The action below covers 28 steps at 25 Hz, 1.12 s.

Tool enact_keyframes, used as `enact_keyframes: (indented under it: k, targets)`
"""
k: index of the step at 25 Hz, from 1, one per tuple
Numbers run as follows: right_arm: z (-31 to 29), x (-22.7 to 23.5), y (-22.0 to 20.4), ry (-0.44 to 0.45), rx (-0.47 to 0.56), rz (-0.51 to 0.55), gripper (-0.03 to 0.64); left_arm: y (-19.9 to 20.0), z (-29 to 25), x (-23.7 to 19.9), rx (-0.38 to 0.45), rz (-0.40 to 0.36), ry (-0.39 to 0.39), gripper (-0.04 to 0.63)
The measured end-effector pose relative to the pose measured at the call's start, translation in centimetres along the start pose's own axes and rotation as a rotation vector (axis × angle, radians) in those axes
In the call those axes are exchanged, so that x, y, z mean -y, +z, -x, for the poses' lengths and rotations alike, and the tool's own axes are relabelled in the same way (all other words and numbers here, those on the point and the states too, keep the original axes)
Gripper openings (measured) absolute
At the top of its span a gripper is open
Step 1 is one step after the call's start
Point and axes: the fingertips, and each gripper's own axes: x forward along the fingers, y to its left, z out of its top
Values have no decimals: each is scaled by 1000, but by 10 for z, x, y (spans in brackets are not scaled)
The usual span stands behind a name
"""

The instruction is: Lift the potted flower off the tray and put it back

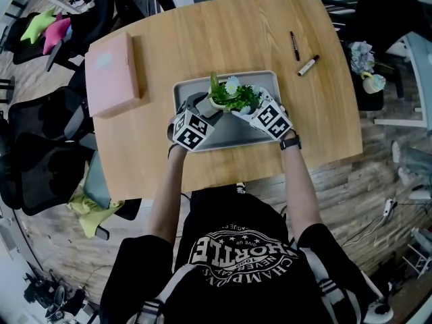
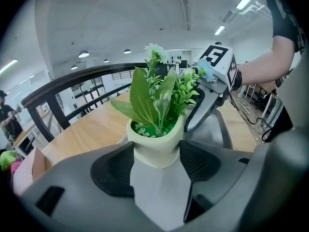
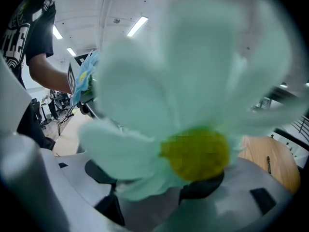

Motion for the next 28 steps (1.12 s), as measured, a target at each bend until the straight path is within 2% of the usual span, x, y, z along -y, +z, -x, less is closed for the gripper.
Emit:
enact_keyframes:
  k: [12, 20, 28]
  targets:
    - [22, -13, 12, -23, 17, 3, 368, 13, 20, 13, 23, -20, 1, 311]
    - [49, -29, 19, -36, 46, -11, 368, 28, 41, 34, 51, -61, 13, 311]
    - [78, -47, 28, -63, 72, 23, 368, 40, 63, 58, 86, -60, 21, 311]
